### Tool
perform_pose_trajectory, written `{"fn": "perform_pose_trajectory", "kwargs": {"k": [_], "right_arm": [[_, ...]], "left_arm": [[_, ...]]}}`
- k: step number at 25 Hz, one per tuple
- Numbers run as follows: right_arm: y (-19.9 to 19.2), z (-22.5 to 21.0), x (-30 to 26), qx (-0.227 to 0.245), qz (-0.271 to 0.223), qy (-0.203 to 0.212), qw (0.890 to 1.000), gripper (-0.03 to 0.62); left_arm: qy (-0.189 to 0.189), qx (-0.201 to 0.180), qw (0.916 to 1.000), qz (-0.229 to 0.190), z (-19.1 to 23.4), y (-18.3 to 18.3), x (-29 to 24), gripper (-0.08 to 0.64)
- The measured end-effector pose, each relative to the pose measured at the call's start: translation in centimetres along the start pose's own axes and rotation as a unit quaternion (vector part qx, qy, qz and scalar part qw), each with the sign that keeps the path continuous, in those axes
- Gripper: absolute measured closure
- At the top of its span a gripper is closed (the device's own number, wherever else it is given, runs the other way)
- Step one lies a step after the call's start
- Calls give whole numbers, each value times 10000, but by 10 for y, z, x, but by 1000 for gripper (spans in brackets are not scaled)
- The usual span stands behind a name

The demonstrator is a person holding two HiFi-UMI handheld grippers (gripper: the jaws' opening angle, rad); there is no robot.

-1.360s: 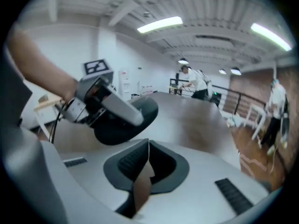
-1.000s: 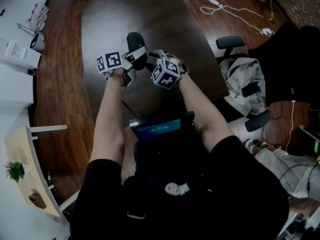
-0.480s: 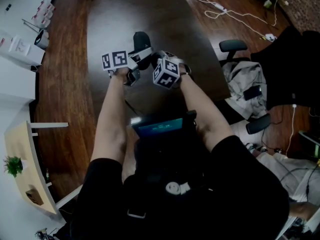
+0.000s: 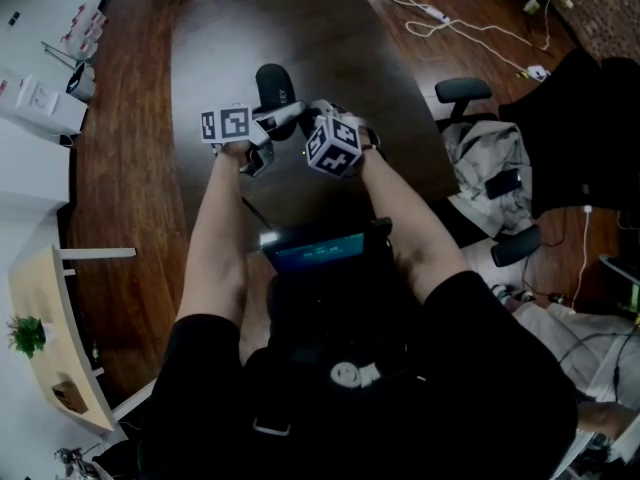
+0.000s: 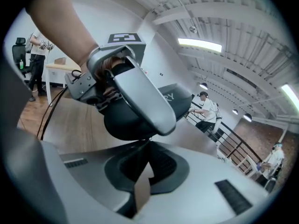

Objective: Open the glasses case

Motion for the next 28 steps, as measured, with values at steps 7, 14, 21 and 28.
{"fn": "perform_pose_trajectory", "kwargs": {"k": [7, 14, 21, 28], "right_arm": [[1, -4, 2, -58, -117, -223, 9997, 586], [0, -3, 1, -298, -186, -330, 9988, 586], [-14, 3, -5, 395, 231, -118, 9989, 586], [-17, -3, -3, 1056, 593, 52, 9926, 584]], "left_arm": [[-447, -60, 9987, -220, -5, 6, 17, 260], [-221, -121, 9994, -235, 2, -1, 19, 244], [310, -736, 9944, 689, 8, -17, 9, 279], [194, -982, 9904, 954, 3, -21, 2, 284]]}}
Point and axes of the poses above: the fingertips, and each gripper's own axes: x backward along the fingers, z to its left, y out of its top, the point moved 7 cm from there along x, backward along the fingers, and after that the axes turned 10 degrees about y, right-handed, at the moved point
